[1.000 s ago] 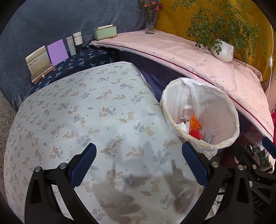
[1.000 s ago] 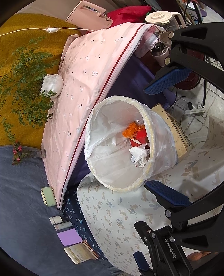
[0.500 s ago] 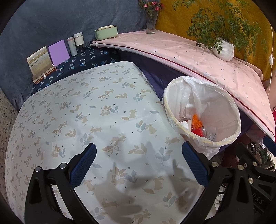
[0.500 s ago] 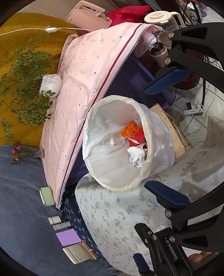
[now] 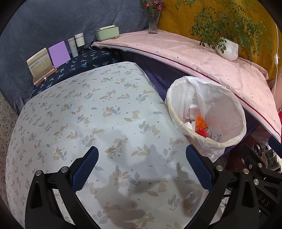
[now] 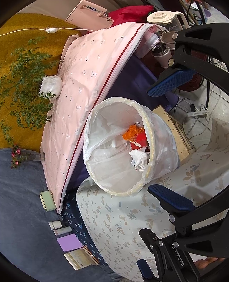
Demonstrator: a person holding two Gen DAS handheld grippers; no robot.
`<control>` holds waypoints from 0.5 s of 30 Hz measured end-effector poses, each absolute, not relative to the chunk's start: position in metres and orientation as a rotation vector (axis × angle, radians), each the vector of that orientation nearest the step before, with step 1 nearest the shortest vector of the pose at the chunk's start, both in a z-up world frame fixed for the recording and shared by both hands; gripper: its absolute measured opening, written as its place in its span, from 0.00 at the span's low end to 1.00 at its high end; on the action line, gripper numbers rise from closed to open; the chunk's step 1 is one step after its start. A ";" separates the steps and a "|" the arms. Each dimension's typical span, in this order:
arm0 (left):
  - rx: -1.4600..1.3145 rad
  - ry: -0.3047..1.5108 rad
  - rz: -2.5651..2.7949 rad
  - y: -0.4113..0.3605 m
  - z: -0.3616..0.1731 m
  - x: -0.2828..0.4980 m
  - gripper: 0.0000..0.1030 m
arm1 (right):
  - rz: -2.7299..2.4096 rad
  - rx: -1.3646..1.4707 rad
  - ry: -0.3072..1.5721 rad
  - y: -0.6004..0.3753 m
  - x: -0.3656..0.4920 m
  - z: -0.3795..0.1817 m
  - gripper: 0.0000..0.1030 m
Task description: Collect trash
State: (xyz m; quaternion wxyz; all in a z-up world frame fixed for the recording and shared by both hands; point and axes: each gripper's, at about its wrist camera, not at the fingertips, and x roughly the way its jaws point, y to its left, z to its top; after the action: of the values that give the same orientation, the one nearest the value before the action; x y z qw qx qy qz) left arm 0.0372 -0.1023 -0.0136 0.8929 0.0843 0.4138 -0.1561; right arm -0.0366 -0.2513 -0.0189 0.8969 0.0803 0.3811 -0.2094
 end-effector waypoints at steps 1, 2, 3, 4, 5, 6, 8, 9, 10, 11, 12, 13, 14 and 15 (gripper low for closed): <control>0.175 0.858 -0.324 -0.102 -0.014 0.037 0.92 | -0.434 0.166 0.790 -0.251 -0.037 -0.019 0.93; 0.176 0.858 -0.324 -0.103 -0.013 0.037 0.92 | -0.434 0.166 0.790 -0.251 -0.037 -0.019 0.93; 0.177 0.857 -0.324 -0.103 -0.013 0.037 0.92 | -0.434 0.166 0.790 -0.251 -0.037 -0.019 0.93; 0.178 0.856 -0.325 -0.103 -0.014 0.036 0.92 | -0.434 0.166 0.790 -0.251 -0.037 -0.019 0.93; 0.179 0.857 -0.326 -0.103 -0.014 0.036 0.92 | -0.434 0.166 0.790 -0.251 -0.037 -0.019 0.93; 0.179 0.857 -0.326 -0.103 -0.014 0.036 0.92 | -0.434 0.166 0.790 -0.251 -0.037 -0.019 0.93; 0.178 0.857 -0.326 -0.103 -0.014 0.036 0.92 | -0.434 0.166 0.790 -0.251 -0.037 -0.019 0.93; 0.179 0.857 -0.327 -0.103 -0.014 0.036 0.92 | -0.435 0.167 0.790 -0.251 -0.037 -0.019 0.93; 0.181 0.857 -0.328 -0.104 -0.014 0.036 0.92 | -0.434 0.169 0.791 -0.252 -0.036 -0.019 0.93; 0.182 0.858 -0.328 -0.105 -0.014 0.035 0.92 | -0.435 0.169 0.791 -0.252 -0.036 -0.019 0.93; 0.183 0.858 -0.330 -0.105 -0.014 0.035 0.92 | -0.436 0.168 0.791 -0.252 -0.036 -0.019 0.93; 0.181 0.858 -0.331 -0.105 -0.014 0.035 0.92 | -0.436 0.168 0.791 -0.252 -0.036 -0.019 0.93; 0.180 0.858 -0.334 -0.105 -0.014 0.035 0.92 | -0.434 0.169 0.791 -0.252 -0.036 -0.019 0.93; 0.181 0.858 -0.337 -0.106 -0.014 0.034 0.92 | -0.435 0.169 0.791 -0.252 -0.036 -0.019 0.93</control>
State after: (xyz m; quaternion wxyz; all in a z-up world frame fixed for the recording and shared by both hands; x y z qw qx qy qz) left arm 0.0342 -0.1061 -0.0142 0.8917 0.0872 0.4135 -0.1624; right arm -0.0361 -0.2523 -0.0189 0.8963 0.0814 0.3820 -0.2099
